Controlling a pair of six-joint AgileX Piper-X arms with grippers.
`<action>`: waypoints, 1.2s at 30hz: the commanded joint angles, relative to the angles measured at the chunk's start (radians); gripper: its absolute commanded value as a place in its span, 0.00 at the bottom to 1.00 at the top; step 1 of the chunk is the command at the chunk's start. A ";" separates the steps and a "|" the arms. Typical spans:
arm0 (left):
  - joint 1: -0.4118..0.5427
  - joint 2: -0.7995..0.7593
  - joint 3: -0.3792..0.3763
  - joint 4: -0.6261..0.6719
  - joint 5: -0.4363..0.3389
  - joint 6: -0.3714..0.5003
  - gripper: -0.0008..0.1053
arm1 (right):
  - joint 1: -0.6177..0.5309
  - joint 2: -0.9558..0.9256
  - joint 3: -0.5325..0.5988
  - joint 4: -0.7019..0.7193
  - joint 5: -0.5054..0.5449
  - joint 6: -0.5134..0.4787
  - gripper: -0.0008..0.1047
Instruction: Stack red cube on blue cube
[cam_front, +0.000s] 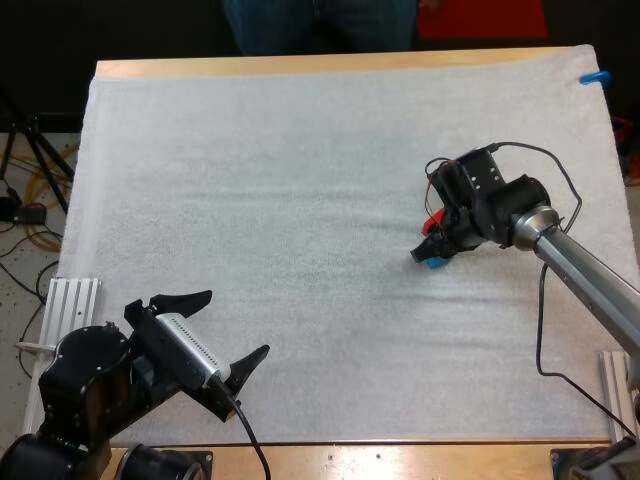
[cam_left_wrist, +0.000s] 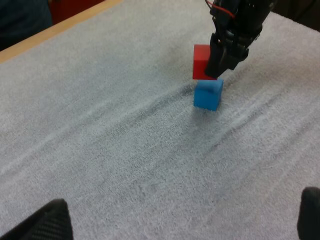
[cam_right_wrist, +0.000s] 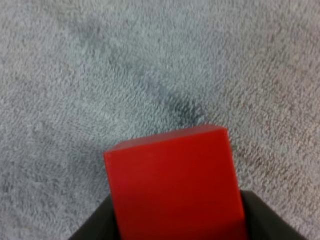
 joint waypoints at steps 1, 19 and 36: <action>-0.003 0.000 -0.007 0.004 0.008 -0.002 0.83 | -0.002 -0.004 -0.003 0.006 -0.011 0.010 0.05; -0.003 0.000 -0.007 0.004 0.008 0.000 0.83 | -0.002 -0.004 -0.003 0.046 -0.011 0.027 0.55; -0.003 0.000 -0.007 0.004 0.008 0.000 0.83 | -0.002 -0.099 -0.008 0.027 -0.011 0.025 0.57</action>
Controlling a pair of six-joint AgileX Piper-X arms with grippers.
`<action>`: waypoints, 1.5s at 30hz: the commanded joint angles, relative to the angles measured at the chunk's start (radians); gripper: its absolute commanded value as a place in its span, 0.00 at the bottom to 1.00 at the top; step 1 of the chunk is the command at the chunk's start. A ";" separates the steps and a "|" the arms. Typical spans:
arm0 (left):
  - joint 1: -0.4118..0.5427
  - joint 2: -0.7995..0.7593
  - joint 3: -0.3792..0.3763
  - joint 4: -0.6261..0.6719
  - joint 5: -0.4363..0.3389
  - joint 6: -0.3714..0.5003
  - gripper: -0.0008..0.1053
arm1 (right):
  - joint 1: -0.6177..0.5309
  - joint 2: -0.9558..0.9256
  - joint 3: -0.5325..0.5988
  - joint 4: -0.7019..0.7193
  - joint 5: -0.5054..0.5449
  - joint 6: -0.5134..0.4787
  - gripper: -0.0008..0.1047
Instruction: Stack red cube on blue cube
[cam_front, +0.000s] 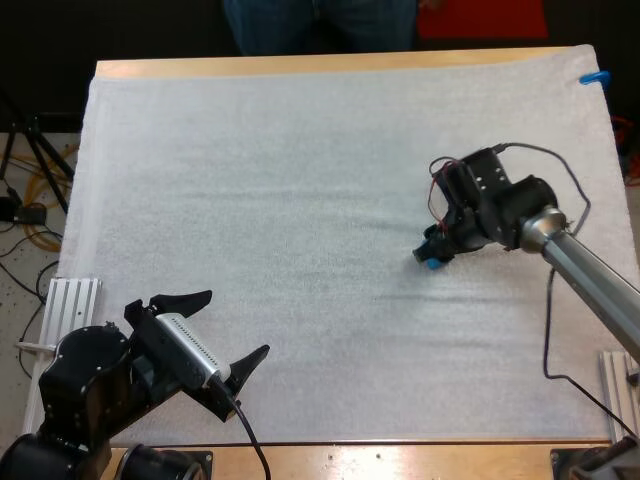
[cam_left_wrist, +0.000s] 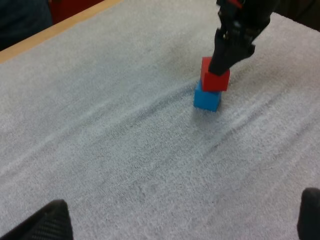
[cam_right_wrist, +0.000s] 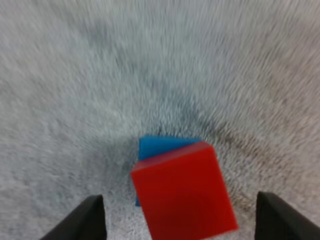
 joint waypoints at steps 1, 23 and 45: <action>-0.003 0.000 -0.007 0.004 0.008 0.000 0.83 | -0.002 -0.045 -0.008 -0.005 0.000 -0.002 0.57; 0.084 0.207 -0.058 -0.191 -0.151 -0.024 0.83 | -0.260 -0.316 -0.008 -0.017 -0.005 0.045 0.57; 0.339 0.036 -0.103 -0.090 -0.122 -0.041 0.83 | -0.526 -0.818 0.170 0.058 -0.033 0.016 0.57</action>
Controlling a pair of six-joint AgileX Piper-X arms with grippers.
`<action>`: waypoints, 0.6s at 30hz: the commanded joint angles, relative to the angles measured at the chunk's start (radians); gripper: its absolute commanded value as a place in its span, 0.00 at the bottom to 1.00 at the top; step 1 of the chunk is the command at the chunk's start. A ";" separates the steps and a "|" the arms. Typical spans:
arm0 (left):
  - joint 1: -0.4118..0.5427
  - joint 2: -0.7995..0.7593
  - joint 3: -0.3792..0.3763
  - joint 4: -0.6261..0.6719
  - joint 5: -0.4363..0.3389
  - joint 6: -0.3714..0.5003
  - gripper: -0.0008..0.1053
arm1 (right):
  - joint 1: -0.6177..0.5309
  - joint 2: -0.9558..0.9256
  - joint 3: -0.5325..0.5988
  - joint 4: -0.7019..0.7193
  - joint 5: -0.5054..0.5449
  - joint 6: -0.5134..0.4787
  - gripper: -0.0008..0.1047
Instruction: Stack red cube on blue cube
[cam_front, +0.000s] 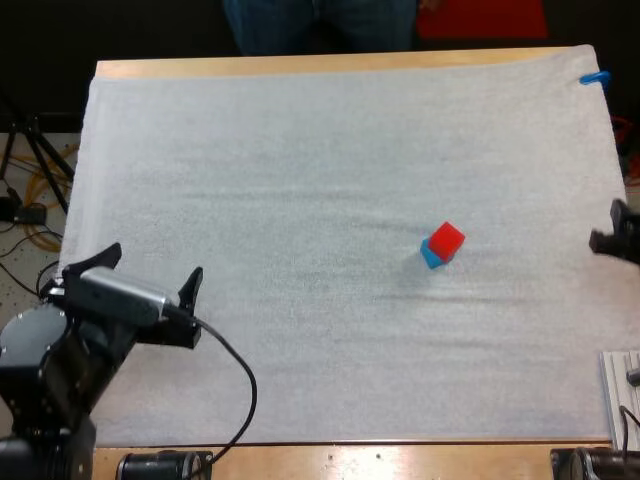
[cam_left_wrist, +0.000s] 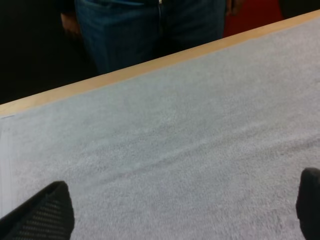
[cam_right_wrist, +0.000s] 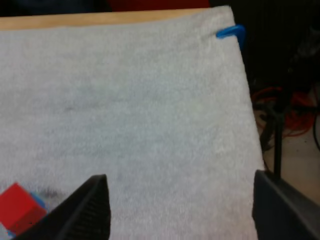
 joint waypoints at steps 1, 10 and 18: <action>0.000 -0.027 -0.007 0.014 0.005 -0.014 0.83 | -0.001 -0.048 0.024 0.005 -0.024 -0.001 0.57; 0.000 -0.285 -0.007 0.070 0.005 -0.025 0.83 | -0.001 -0.381 0.125 0.044 -0.140 0.004 0.57; 0.000 -0.524 0.021 0.174 0.005 -0.025 0.83 | -0.001 -0.649 0.194 0.066 -0.222 0.035 0.57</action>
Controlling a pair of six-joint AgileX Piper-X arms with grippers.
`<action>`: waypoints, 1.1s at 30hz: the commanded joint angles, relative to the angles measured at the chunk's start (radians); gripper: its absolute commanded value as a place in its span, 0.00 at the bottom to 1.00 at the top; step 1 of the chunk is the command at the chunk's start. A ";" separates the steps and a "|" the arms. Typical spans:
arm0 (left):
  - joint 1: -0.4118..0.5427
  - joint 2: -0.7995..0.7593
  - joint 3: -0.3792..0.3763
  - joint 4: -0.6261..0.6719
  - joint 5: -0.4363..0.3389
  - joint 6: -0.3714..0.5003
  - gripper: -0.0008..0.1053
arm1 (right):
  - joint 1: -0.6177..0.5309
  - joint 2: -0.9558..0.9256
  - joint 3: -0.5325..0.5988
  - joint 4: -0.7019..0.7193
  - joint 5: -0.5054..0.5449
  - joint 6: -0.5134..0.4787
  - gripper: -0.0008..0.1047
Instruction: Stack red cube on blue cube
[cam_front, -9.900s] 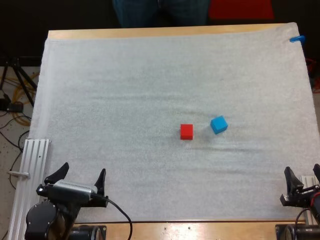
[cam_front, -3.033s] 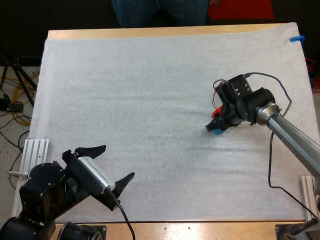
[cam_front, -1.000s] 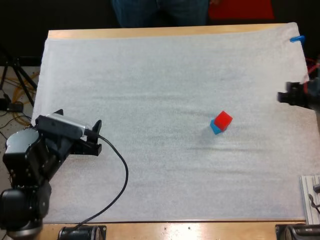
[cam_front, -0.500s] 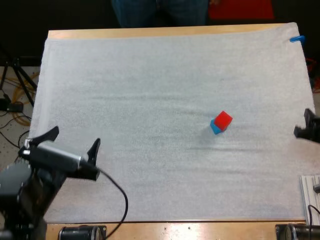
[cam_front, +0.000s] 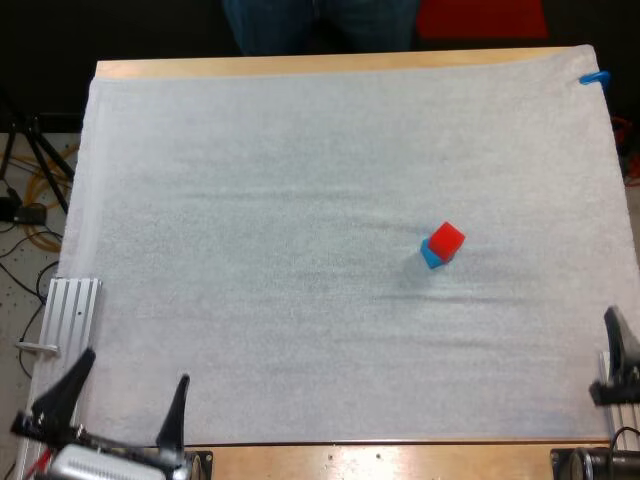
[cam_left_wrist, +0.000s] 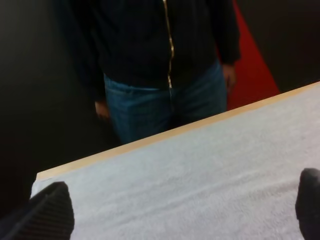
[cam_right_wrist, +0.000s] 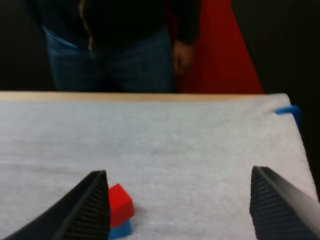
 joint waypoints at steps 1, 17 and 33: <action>0.000 -0.061 0.014 0.026 0.005 -0.010 0.83 | -0.001 -0.035 0.012 0.014 -0.021 -0.001 0.57; 0.009 -0.143 0.086 0.098 0.019 -0.002 0.83 | -0.001 -0.164 0.126 -0.019 -0.025 -0.008 0.57; 0.009 -0.141 0.322 -0.087 0.019 -0.010 0.83 | -0.001 -0.163 0.291 0.009 -0.025 0.020 0.57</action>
